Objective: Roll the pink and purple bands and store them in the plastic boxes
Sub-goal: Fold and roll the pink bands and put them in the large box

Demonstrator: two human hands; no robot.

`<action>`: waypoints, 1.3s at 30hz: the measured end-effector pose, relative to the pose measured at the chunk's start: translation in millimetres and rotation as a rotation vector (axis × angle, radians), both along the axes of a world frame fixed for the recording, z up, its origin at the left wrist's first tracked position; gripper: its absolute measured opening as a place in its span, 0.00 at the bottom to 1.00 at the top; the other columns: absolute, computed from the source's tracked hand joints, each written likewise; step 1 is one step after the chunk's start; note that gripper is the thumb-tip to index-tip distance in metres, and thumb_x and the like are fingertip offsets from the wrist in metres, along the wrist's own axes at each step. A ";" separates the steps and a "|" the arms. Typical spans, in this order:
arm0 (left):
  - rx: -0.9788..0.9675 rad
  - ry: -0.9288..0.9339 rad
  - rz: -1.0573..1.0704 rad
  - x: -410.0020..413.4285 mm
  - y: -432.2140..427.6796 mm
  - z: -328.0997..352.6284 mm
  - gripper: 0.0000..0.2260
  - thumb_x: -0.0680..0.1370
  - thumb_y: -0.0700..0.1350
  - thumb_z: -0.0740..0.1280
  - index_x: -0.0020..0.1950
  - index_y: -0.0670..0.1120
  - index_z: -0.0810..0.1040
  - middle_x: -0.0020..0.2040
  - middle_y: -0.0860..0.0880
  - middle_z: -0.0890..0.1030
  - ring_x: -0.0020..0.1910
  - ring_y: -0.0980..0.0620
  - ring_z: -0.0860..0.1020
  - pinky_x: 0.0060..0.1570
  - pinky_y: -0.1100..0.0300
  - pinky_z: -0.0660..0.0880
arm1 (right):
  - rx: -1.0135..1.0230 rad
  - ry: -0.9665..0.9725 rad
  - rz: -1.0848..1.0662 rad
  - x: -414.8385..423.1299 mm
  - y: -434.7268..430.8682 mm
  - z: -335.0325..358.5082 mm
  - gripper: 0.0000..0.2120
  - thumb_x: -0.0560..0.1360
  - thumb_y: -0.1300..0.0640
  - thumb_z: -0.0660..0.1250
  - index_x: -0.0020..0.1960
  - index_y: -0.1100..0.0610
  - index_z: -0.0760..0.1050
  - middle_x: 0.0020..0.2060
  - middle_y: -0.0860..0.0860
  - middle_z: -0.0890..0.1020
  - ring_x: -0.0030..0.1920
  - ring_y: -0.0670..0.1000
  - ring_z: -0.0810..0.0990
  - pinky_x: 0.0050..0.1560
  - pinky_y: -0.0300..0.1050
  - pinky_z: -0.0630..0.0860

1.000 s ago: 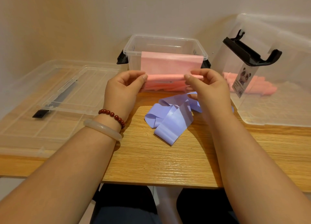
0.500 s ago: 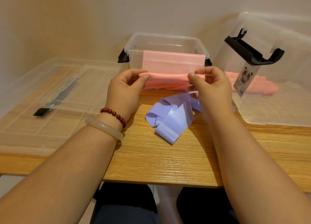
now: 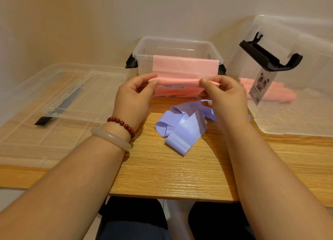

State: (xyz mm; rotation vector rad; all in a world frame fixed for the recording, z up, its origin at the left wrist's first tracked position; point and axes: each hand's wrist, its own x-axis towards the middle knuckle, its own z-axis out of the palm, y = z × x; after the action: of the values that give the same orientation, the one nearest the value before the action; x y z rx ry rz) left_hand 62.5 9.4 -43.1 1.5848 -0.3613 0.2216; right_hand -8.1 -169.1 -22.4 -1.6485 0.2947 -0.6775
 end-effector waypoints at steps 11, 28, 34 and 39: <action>-0.020 -0.001 0.014 -1.7 -2.4 0.7 0.07 0.77 0.42 0.69 0.51 0.54 0.81 0.50 0.44 0.83 0.50 0.47 0.82 0.55 0.51 0.79 | -0.053 -0.030 -0.076 2.5 -0.7 -4.3 0.06 0.75 0.57 0.72 0.43 0.52 0.75 0.38 0.52 0.81 0.34 0.48 0.82 0.33 0.42 0.78; 0.024 0.019 -0.013 -2.6 0.4 4.6 0.08 0.77 0.43 0.69 0.52 0.55 0.81 0.54 0.46 0.82 0.53 0.50 0.80 0.56 0.56 0.78 | -0.001 -0.005 -0.010 -1.2 -6.6 1.2 0.04 0.75 0.60 0.69 0.44 0.52 0.80 0.39 0.53 0.82 0.43 0.52 0.83 0.33 0.37 0.76; 0.028 0.031 -0.070 -3.6 -0.6 4.6 0.07 0.78 0.42 0.67 0.49 0.54 0.82 0.53 0.47 0.82 0.54 0.48 0.81 0.59 0.49 0.77 | 0.027 0.001 -0.021 2.6 -7.2 -1.9 0.04 0.76 0.58 0.70 0.43 0.51 0.80 0.44 0.57 0.84 0.49 0.57 0.84 0.42 0.49 0.82; -0.034 0.051 -0.068 -3.6 -0.9 4.8 0.07 0.76 0.39 0.70 0.50 0.51 0.82 0.50 0.47 0.83 0.53 0.48 0.82 0.57 0.51 0.78 | -0.005 -0.003 -0.074 2.9 -7.1 -3.2 0.06 0.77 0.58 0.69 0.41 0.51 0.80 0.41 0.54 0.83 0.47 0.56 0.84 0.43 0.47 0.82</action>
State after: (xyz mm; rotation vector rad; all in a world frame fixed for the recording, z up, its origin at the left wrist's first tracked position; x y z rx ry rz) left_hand 58.9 8.5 -38.4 1.5395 -0.3693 0.1337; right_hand -5.2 -176.3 -25.6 -1.6481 0.3534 -0.7368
